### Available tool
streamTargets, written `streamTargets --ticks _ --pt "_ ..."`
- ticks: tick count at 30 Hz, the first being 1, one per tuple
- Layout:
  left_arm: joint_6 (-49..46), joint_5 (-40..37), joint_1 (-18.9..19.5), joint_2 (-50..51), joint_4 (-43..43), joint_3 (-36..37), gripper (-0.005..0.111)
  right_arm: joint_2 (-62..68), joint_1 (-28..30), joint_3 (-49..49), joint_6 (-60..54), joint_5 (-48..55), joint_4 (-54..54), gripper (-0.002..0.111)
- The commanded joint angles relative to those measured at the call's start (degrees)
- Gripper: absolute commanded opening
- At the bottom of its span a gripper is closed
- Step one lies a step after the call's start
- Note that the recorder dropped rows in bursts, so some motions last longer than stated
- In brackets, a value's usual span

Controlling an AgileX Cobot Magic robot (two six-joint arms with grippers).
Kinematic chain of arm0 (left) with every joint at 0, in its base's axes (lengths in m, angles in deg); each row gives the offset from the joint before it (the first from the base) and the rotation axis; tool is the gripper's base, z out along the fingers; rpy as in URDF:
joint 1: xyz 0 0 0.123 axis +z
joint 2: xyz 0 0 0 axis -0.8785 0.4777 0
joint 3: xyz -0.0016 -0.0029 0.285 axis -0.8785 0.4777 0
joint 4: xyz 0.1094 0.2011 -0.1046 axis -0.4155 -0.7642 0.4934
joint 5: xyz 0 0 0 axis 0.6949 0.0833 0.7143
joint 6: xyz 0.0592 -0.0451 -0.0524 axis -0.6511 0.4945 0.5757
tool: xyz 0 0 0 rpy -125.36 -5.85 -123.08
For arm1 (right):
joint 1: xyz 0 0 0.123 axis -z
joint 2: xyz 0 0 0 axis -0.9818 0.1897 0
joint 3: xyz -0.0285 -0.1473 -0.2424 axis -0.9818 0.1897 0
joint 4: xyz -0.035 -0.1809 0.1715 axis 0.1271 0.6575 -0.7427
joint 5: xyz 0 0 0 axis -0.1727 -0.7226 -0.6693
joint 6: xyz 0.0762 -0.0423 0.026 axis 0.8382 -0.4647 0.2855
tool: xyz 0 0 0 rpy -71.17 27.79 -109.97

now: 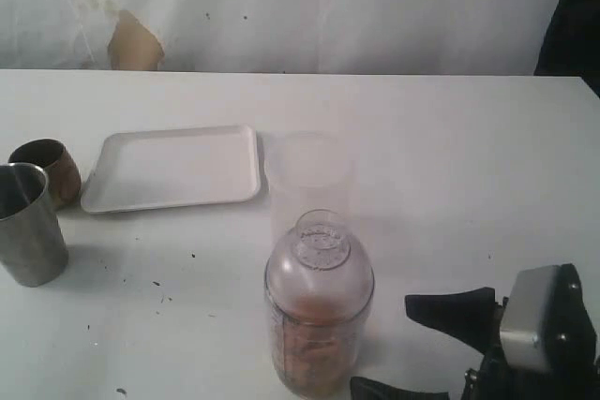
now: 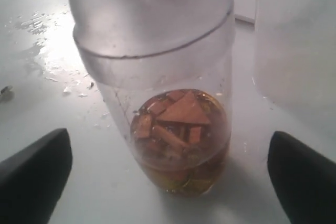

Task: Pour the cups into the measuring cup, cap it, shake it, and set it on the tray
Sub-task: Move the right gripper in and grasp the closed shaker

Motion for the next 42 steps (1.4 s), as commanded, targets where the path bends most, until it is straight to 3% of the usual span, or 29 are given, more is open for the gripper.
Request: streamTargets --ticks 1,28,36,39,42 --pt "0.3 1.0 0.1 -0.2 -0.6 0.4 0.000 3.2 0.0 -1.6 -1.1 -3.9 -0.2 0.095" --pt "0.3 1.4 0.1 -0.2 -0.6 0.4 0.000 22.0 -11.4 -16.3 -6.3 -8.0 -4.3 0.095" --pt "0.5 1.5 0.1 -0.2 -0.6 0.4 0.000 26.4 -12.1 -19.6 -6.2 -7.9 -4.1 0.094" --pt "0.5 1.5 0.1 -0.2 -0.6 0.4 0.000 26.8 -12.1 -20.3 -6.0 -7.9 -4.0 0.087" --pt "0.5 1.5 0.1 -0.2 -0.6 0.4 0.000 26.8 -12.1 -20.3 -6.0 -7.9 -4.0 0.062"
